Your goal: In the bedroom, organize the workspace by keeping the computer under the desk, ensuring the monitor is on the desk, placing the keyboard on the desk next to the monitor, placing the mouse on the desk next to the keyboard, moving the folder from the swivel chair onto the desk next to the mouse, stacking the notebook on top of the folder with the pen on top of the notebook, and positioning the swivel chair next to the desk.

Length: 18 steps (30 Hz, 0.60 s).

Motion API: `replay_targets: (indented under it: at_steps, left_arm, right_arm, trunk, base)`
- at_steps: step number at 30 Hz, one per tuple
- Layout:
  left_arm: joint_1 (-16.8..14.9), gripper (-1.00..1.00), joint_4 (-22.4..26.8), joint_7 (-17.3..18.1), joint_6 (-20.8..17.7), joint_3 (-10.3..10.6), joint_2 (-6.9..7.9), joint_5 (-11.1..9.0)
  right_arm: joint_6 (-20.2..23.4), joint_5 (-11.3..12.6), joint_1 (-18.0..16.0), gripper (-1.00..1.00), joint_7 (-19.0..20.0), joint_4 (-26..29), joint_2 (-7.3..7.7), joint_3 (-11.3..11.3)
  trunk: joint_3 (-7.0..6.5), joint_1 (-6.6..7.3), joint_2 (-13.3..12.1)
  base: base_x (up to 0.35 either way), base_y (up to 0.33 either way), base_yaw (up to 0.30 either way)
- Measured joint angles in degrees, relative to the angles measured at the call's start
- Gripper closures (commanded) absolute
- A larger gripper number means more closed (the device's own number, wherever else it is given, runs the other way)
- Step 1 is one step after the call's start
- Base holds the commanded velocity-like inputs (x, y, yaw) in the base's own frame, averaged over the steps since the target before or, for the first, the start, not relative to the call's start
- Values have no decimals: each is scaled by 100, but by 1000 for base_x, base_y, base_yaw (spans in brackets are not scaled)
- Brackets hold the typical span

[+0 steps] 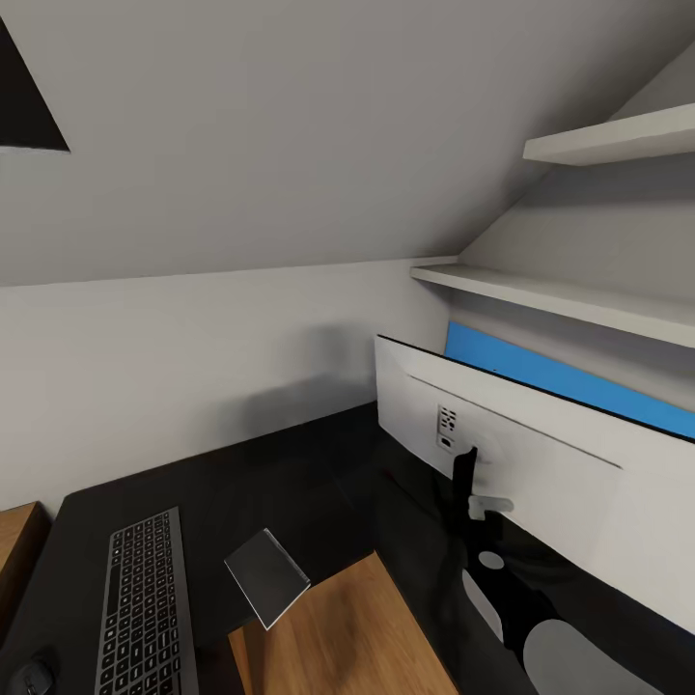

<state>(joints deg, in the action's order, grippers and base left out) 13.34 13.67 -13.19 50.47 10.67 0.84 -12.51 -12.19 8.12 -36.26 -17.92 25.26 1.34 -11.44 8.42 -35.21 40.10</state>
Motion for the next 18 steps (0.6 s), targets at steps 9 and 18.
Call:
replay_targets:
  at_steps: [9,18]
  left_arm:
    - [0,-100,0,0,0,0,0,0]
    - [0,-100,0,0,14,0,0,0]
  right_arm:
    - [-8,22,0,100,18,-2,13,-8]
    - [-5,11,1,100,24,0,19,1]
  trunk:
    - [0,0,0]
    - [0,0,0]
  base:
    - [0,0,0]
    - [0,0,0]
